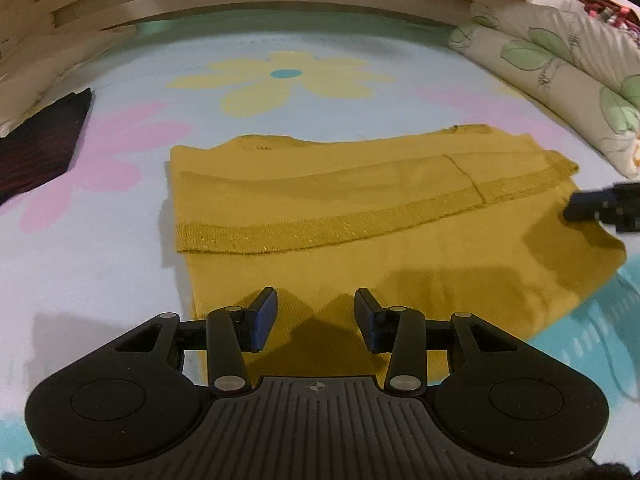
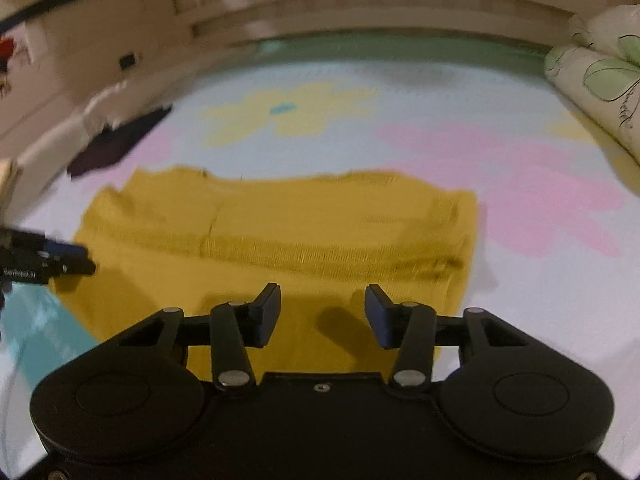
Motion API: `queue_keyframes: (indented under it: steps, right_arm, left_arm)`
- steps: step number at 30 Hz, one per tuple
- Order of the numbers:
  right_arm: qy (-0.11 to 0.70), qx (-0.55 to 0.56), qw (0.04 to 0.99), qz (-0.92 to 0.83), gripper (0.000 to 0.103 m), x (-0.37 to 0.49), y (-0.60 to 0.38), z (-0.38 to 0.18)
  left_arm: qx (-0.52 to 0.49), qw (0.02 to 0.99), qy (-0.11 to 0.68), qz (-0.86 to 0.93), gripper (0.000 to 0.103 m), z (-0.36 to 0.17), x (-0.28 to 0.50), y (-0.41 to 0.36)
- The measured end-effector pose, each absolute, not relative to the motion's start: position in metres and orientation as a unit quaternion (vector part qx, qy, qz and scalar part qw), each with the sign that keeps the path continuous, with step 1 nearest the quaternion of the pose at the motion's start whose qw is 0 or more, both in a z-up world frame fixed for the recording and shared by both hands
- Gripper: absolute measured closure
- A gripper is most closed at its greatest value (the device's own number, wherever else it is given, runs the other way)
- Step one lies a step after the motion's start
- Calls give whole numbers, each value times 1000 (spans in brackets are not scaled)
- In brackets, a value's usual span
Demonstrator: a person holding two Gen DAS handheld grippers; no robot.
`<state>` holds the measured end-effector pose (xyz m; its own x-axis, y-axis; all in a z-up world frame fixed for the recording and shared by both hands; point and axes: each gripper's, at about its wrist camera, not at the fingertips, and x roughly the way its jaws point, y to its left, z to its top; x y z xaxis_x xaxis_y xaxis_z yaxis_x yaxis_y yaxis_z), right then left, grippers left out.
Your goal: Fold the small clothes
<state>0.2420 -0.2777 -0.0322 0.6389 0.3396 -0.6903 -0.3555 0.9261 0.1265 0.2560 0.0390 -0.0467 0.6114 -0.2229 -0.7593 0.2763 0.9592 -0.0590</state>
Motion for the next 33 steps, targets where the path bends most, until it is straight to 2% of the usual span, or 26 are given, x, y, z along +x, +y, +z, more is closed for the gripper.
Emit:
queue_keyframes:
  steps: [10,25,33]
  right_arm:
    - [356,-28,920,158,48,267,-269,-48]
    - [357,58,925,119,48,349,-285,-48]
    - [327,67,938,93,44,342,-295,-25]
  left_arm:
    - [26,906,401,-130,62,-51,298,28]
    - [-23,899,431,-72,62,-54,394,61]
    - [-55,899,428,-71,62,-31,376,67]
